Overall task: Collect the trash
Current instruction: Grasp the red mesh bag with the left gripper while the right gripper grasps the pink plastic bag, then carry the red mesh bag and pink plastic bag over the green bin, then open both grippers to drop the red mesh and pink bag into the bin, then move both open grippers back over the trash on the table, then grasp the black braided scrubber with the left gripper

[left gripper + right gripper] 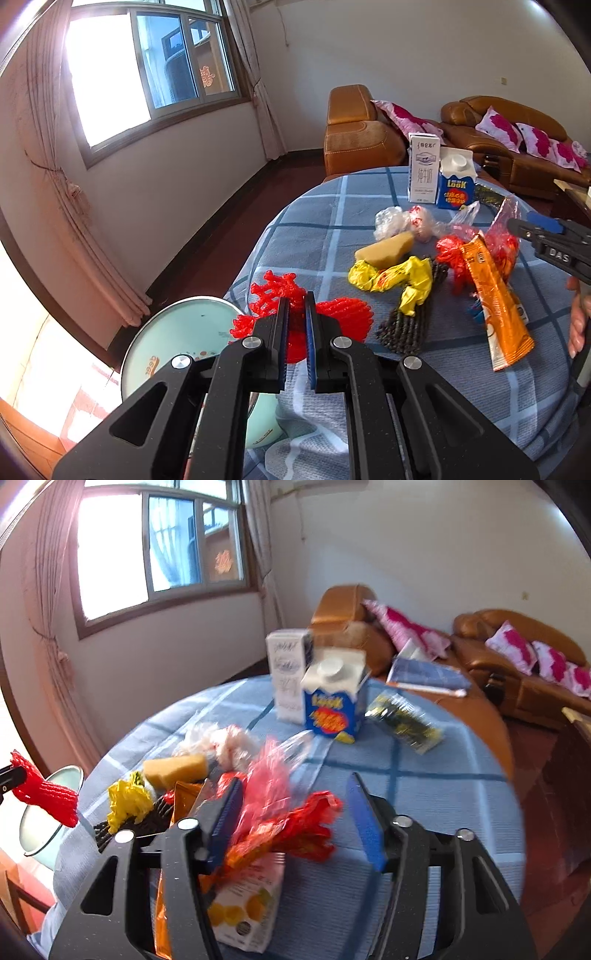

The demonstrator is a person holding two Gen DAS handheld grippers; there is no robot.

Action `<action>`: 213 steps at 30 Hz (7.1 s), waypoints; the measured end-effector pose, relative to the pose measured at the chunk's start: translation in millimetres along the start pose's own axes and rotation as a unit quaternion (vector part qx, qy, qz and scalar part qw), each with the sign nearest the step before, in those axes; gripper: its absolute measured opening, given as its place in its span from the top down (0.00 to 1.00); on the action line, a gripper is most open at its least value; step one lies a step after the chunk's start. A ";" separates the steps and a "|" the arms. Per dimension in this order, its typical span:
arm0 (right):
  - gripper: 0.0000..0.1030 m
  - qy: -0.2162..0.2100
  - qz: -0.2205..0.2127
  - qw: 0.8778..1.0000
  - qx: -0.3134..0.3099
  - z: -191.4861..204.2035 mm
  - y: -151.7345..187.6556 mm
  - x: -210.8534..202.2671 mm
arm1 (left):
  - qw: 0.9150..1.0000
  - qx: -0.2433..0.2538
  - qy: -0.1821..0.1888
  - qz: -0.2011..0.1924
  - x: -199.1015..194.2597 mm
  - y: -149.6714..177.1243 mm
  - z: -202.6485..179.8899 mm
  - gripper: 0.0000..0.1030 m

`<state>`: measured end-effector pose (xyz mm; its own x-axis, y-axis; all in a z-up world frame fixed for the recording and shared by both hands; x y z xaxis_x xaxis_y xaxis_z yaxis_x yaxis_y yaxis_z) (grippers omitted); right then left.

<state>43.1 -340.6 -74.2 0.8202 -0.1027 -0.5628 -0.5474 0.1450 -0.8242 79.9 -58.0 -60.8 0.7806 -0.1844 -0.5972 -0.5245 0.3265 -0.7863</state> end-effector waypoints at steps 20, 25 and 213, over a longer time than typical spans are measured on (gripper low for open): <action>0.98 -0.029 -0.055 0.996 -0.064 33.0 -28.6 -44.9 | 0.998 -0.034 -0.039 -0.018 -15.3 -4.8 47.7 0.93; 0.98 -0.058 -0.061 0.992 -0.098 68.6 -39.4 -36.6 | 0.997 -0.041 -0.070 -0.007 -11.9 2.9 68.9 0.93; 0.42 0.075 0.031 0.997 -0.015 -60.7 45.4 -20.3 | 0.991 0.083 0.101 -0.005 -3.2 -5.0 -88.2 0.93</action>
<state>-8.5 -391.7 -104.0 0.7517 -0.2399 -0.6143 -0.6035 0.1257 -0.7874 50.1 -140.8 -68.9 0.6930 -0.3640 -0.6223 -0.4415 0.4680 -0.7655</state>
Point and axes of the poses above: each gripper's, at about its wrist camera, not at the fingertips, and x roughly the way its jaws point, z to its left, y to its underside, the point moved 3 cm from there along x, roughly the way its jaws point, and after that the axes turned 2 degrees about -x, right-handed, at the moved point
